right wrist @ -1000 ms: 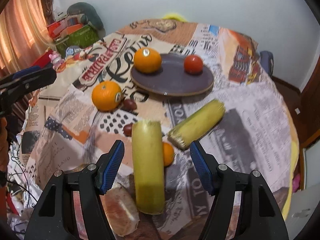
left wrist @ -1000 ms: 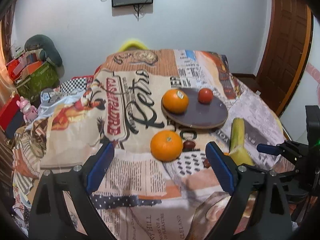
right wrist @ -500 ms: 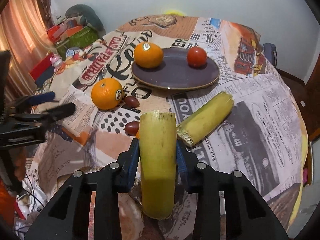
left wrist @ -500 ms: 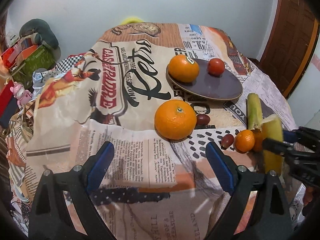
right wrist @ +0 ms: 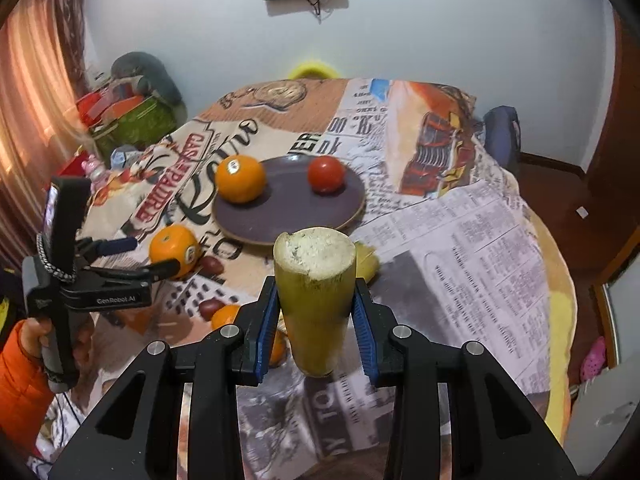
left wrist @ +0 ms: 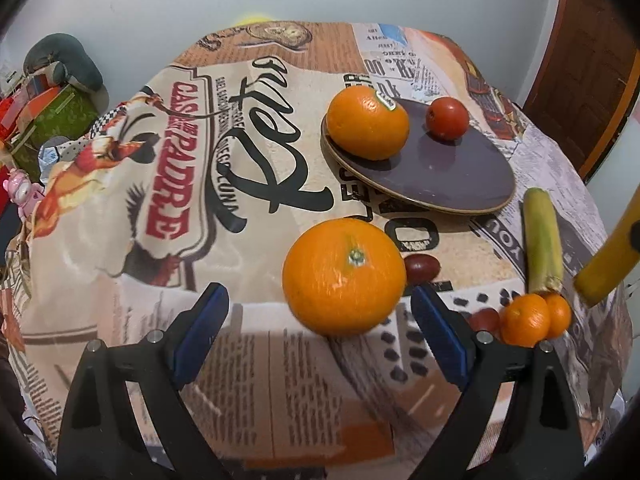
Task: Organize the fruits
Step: 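Grasp the large orange with the left gripper while the right gripper carries the cucumber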
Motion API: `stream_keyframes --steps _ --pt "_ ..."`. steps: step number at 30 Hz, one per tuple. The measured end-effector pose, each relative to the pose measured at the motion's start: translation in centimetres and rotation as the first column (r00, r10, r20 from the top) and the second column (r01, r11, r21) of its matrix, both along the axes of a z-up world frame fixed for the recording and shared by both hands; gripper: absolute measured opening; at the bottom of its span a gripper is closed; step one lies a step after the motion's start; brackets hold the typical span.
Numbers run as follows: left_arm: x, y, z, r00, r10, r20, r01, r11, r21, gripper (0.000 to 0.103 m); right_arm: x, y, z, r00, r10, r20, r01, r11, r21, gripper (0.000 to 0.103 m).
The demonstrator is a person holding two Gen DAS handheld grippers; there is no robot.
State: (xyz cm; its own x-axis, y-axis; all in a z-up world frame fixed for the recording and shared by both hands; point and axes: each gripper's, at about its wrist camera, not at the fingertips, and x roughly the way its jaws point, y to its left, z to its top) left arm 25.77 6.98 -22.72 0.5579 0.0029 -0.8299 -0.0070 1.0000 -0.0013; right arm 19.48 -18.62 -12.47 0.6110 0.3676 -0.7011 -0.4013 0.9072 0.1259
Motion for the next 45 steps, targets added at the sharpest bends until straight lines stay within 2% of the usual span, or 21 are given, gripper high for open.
stream_keyframes --steps 6,12,16,20,35,45 --pt "1.2 -0.1 -0.7 1.000 -0.003 -0.010 0.003 0.999 -0.034 0.091 0.5 -0.1 0.1 1.000 -0.001 0.010 0.001 1.000 0.009 0.032" --pt "1.5 -0.2 -0.7 1.000 -0.027 -0.014 0.025 0.995 -0.094 0.067 0.9 0.2 0.2 1.000 0.009 0.015 -0.009 1.000 0.008 0.032" --pt "1.5 -0.6 -0.5 1.000 -0.025 -0.016 0.024 0.997 -0.071 0.067 1.1 0.3 0.6 1.000 0.012 0.019 -0.012 1.000 0.018 0.032" --pt "1.1 -0.4 0.0 1.000 -0.022 -0.014 0.020 0.996 -0.091 0.067 1.1 0.4 1.1 0.999 0.018 0.031 -0.019 1.000 0.024 0.032" --pt "1.4 -1.9 5.4 0.992 -0.054 0.114 0.066 0.992 -0.103 0.066 2.8 1.6 2.4 0.996 0.054 0.072 -0.056 0.998 0.031 0.032" --pt "4.1 -3.5 4.8 0.990 -0.084 0.110 0.097 0.989 -0.114 0.066 5.7 4.0 1.5 0.993 0.104 0.061 -0.106 0.994 0.016 0.032"
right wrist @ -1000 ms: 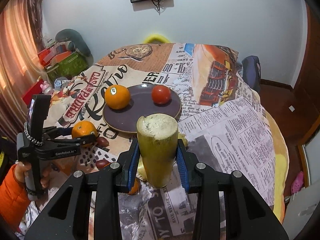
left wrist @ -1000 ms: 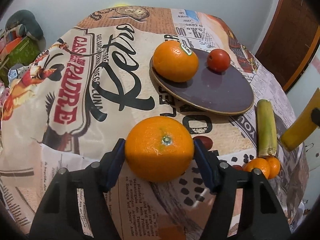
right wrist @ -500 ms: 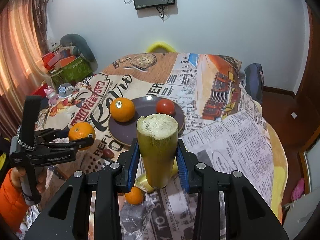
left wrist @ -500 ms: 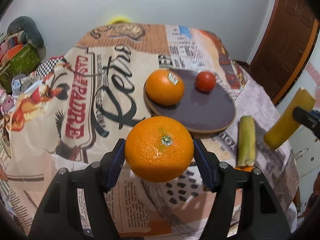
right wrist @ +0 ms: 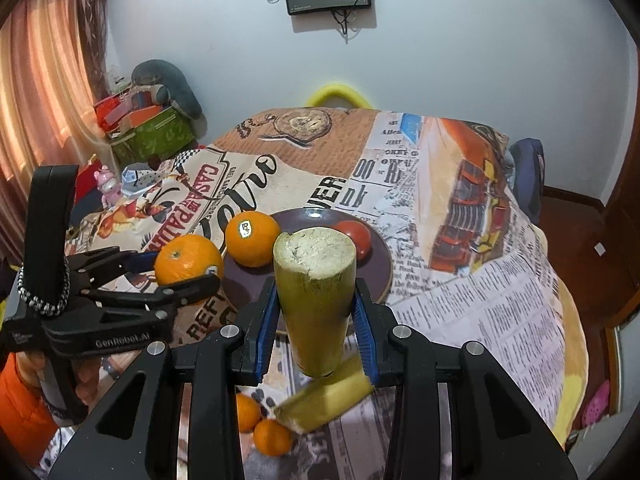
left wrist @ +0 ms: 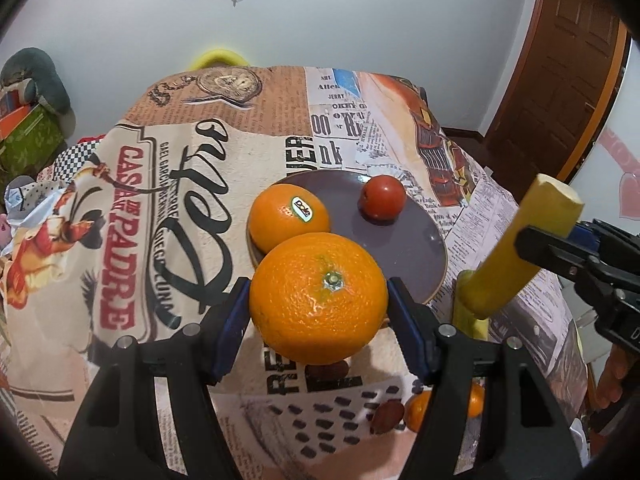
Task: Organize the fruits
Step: 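Grasp the large orange with the left gripper while the right gripper carries the cucumber, then place the orange and cucumber onto the plate and open both grippers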
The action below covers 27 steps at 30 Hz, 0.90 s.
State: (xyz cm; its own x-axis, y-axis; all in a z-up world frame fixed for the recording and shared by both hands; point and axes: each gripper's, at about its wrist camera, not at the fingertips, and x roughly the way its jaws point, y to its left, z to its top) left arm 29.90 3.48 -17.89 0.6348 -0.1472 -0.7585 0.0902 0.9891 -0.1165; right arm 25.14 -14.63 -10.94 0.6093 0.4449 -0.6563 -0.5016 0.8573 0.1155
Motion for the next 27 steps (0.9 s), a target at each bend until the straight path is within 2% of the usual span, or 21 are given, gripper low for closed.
stream_keyframes --steps 13,18,27 --pt "2.9 -0.6 -2.2 0.999 -0.010 -0.034 0.010 1.000 -0.019 0.066 4.1 1.8 -1.5 0.999 0.045 -0.026 -0.046 0.999 -0.023 0.032" --pt "3.2 -0.9 -2.7 0.999 -0.020 -0.030 0.020 1.000 -0.009 0.067 5.4 2.8 -2.9 0.997 0.062 -0.043 -0.064 0.997 -0.046 0.032" --pt "3.4 -0.5 -2.9 0.999 -0.027 -0.025 0.026 0.999 -0.022 0.067 7.8 4.0 -3.0 0.995 0.088 -0.056 -0.091 0.994 -0.053 0.032"
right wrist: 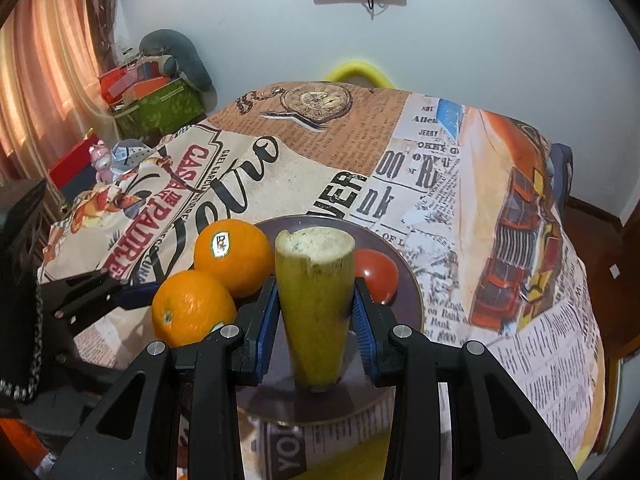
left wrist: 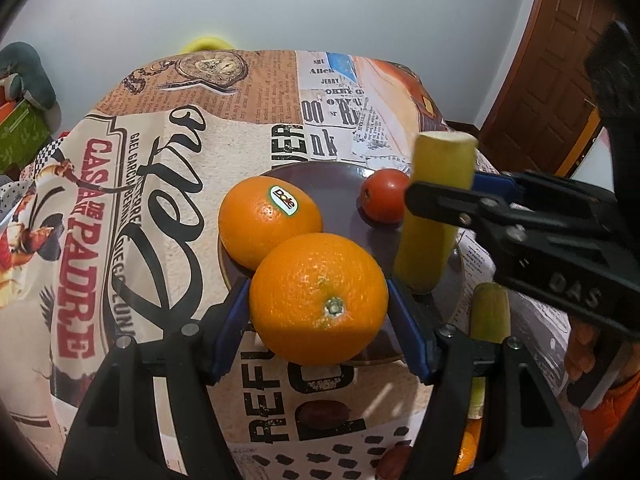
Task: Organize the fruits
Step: 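Place the orange and cucumber onto the plate and open both grippers, then grasp the second yellow zucchini lying on the cloth with the right gripper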
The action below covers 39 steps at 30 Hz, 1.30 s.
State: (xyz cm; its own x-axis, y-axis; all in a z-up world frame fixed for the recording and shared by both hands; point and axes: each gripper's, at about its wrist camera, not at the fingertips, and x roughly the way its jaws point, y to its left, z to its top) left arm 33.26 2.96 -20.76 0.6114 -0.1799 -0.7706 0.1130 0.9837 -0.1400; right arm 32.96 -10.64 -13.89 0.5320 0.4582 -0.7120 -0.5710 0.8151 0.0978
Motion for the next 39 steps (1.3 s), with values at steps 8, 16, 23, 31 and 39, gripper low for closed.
stream_keyframes --steps 8,16,23,31,39 --pt "-0.4 0.2 0.3 1.000 0.009 0.013 -0.009 1.000 -0.004 0.068 1.4 1.0 -0.7 0.998 0.026 -0.050 -0.025 1.000 0.006 0.033" --pt "-0.5 0.1 0.4 1.000 0.020 0.022 -0.020 1.000 0.009 0.071 0.6 0.3 -1.0 0.999 0.015 -0.048 -0.015 1.000 0.004 0.033" --pt "-1.1 0.0 1.5 0.999 0.029 0.032 -0.030 0.999 0.012 0.073 -2.0 -2.4 0.5 0.999 -0.030 -0.019 0.030 0.999 0.021 0.034" --pt "-3.4 -0.2 3.7 0.997 0.031 0.069 -0.034 0.999 0.042 0.073 -5.2 -5.4 0.7 0.996 -0.089 0.004 0.090 0.996 -0.026 0.038" --pt "-5.7 0.0 3.9 0.998 0.041 0.055 -0.044 0.997 0.060 0.073 -7.0 -6.3 -2.1 0.988 -0.138 -0.066 0.136 0.990 -0.041 0.049"
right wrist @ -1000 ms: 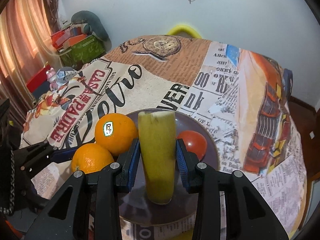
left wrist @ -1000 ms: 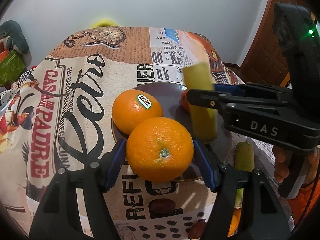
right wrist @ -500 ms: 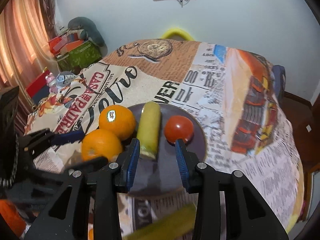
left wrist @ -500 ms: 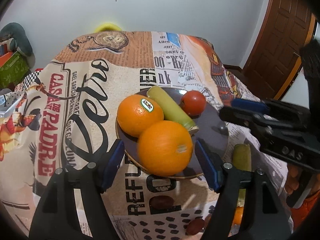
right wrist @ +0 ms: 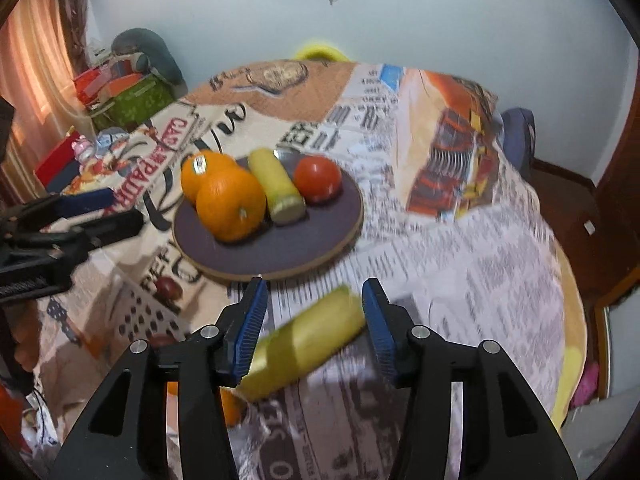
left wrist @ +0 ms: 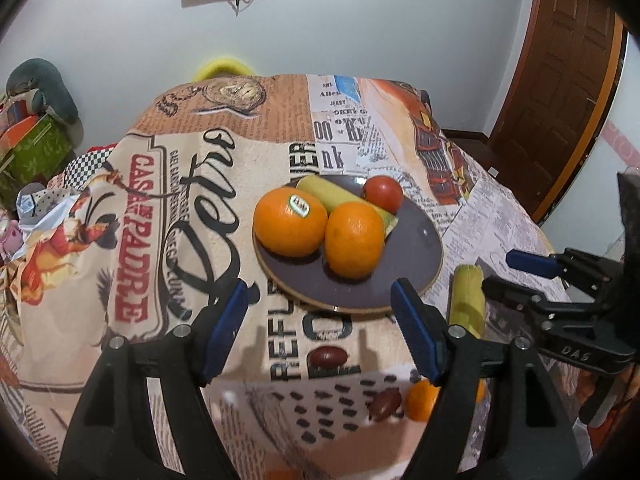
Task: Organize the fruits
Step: 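Grasp the second yellow zucchini lying on the cloth with the right gripper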
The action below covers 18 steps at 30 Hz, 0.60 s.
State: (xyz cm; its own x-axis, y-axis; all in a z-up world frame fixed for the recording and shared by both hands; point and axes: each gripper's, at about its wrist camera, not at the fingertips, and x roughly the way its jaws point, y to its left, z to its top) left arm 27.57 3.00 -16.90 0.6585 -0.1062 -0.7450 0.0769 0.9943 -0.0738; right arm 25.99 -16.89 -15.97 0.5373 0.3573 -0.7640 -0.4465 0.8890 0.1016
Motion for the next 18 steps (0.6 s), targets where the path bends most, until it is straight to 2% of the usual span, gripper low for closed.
stream_keyframes --steps 4,7,11,16,18 --pt "-0.9 0.0 -0.9 1.000 0.000 -0.026 0.000 1.000 0.007 0.073 0.1 0.6 -2.1 0.997 -0.016 -0.071 0.016 1.000 0.002 0.049" --pt "-1.5 -0.3 -1.7 0.999 -0.010 -0.050 0.011 1.000 0.014 0.073 0.2 0.8 -3.0 0.996 -0.035 -0.079 0.034 0.999 -0.009 0.056" --pt "-2.3 -0.7 -2.3 0.997 -0.027 -0.070 0.028 1.000 0.012 0.073 0.7 0.1 -3.7 0.991 -0.045 -0.123 0.050 0.998 0.041 0.061" --pt "-3.1 -1.6 -2.6 0.995 -0.048 -0.083 0.049 0.999 0.010 0.073 0.2 -0.9 -3.8 0.989 -0.032 -0.145 0.045 0.995 0.089 0.054" --pt "-3.4 -2.0 -2.6 0.995 -0.054 -0.088 0.055 0.998 0.014 0.073 -0.5 -1.4 -3.4 0.992 -0.031 -0.126 0.040 0.997 0.071 0.044"
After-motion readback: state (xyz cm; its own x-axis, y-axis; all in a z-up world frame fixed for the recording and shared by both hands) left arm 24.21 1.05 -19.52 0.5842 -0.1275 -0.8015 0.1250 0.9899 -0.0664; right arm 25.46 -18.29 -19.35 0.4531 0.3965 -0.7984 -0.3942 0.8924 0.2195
